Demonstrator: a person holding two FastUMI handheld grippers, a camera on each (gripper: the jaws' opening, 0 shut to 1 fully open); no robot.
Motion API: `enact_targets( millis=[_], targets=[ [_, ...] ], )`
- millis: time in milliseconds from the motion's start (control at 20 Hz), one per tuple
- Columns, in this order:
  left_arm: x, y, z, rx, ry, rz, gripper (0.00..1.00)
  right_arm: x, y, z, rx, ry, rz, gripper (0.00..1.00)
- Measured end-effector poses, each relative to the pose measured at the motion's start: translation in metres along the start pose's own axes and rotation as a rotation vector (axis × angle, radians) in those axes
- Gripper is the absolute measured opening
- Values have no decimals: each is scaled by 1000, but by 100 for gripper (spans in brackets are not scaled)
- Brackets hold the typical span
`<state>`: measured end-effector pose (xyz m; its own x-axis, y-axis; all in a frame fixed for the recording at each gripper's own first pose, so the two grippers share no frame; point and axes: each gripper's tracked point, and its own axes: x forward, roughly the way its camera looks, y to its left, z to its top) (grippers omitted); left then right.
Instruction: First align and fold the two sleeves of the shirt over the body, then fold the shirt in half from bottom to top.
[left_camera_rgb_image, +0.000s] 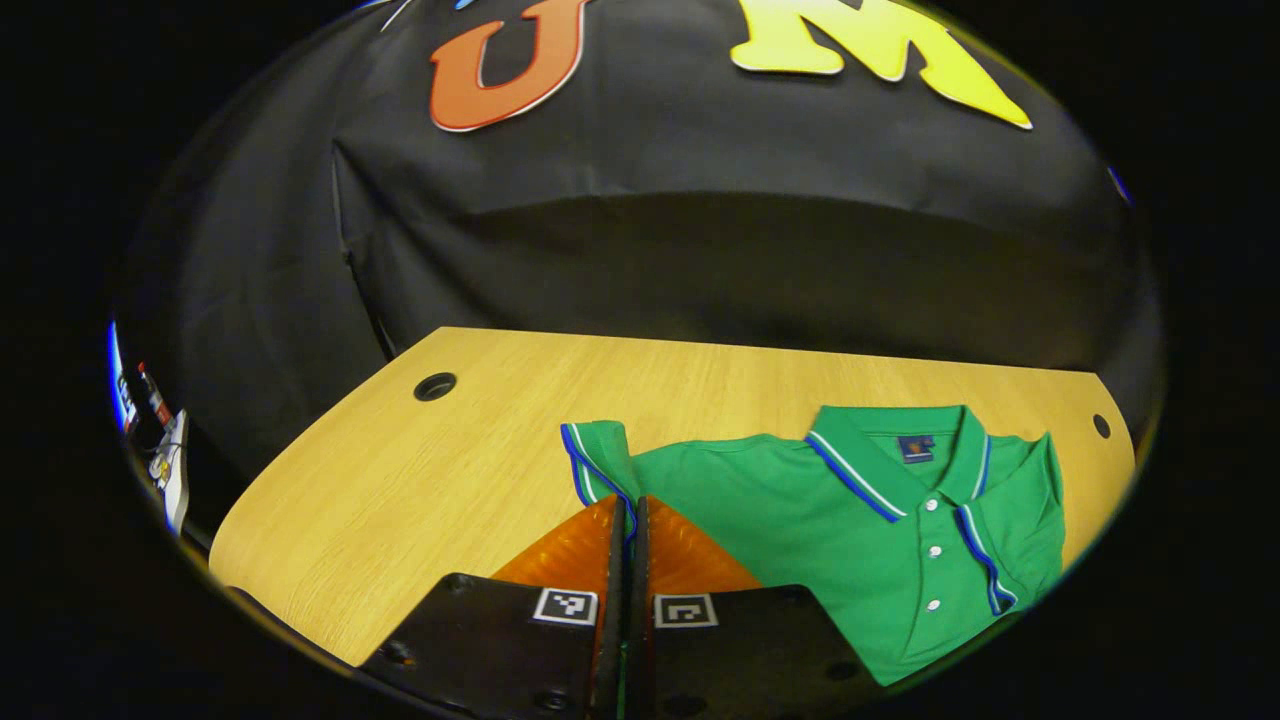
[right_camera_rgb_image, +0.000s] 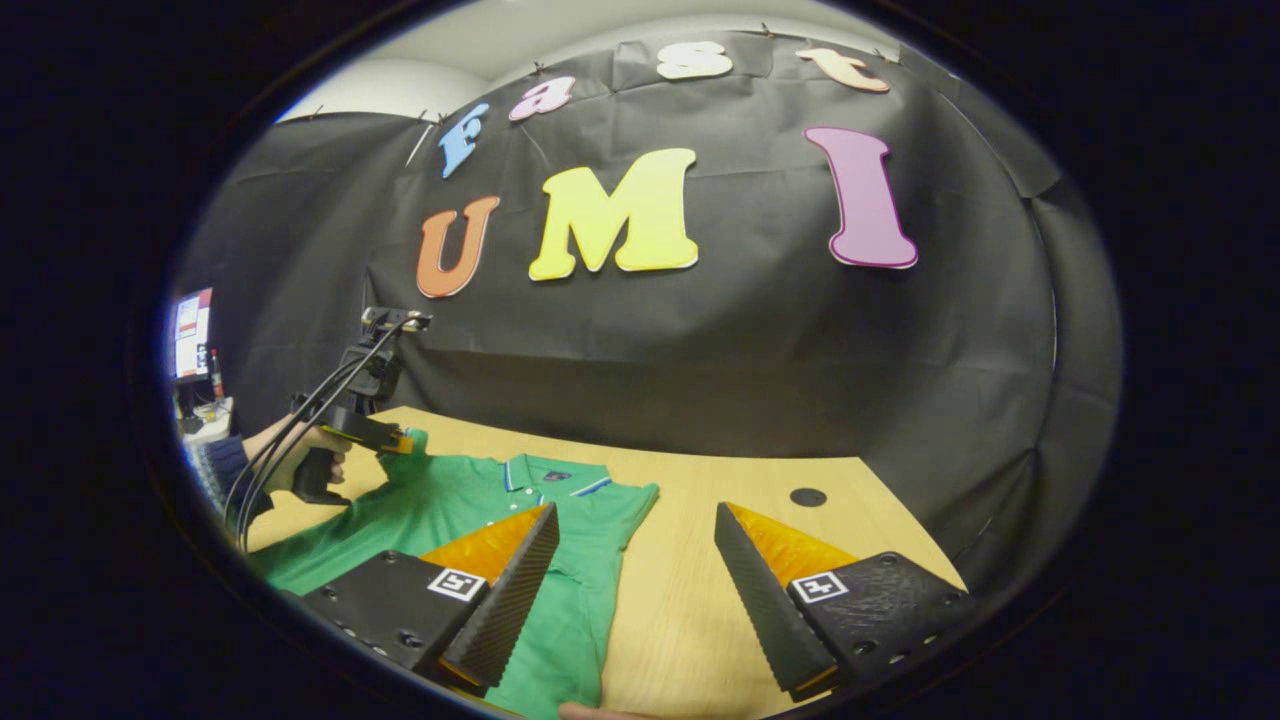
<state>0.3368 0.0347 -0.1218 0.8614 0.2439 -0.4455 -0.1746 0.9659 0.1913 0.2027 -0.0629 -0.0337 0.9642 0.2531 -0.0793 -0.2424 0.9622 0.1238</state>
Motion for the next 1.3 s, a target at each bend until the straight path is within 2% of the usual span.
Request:
enact_targets(
  millis=[150,200,250,300,400,450,700,750,1000,1200,1300],
  targets=[
    [-7,-29,7,80,-22,0,9,-1,-1,4,18,-12,-4,95],
    [-11,-44,8,70,-29,-19,10,-1,-3,5,23,-16,-7,97],
    [-16,-58,9,45,-27,-55,16,-1,-3,5,28,-16,-8,96],
    [-18,-69,10,20,-37,-98,44,-1,-5,4,32,-16,-10,95],
    [-25,-74,16,-12,-66,-101,100,-1,-4,3,37,-11,-7,93],
    [-29,-72,21,-9,-83,-86,100,-1,-3,3,35,-9,-6,95],
    [-71,-73,18,22,-135,-113,100,-1,-2,1,29,-3,-4,95],
    [-82,-71,15,25,-147,-118,100,-1,-2,3,29,-9,-4,97],
    [-152,-54,2,-22,-225,-163,100,-10,1,11,24,-40,-7,94],
    [-216,-27,-6,-88,-359,-156,100,-21,14,16,-5,-70,20,96],
    [-245,-13,-14,-95,-410,-161,100,-36,5,13,-49,-81,-20,95]
  ],
)
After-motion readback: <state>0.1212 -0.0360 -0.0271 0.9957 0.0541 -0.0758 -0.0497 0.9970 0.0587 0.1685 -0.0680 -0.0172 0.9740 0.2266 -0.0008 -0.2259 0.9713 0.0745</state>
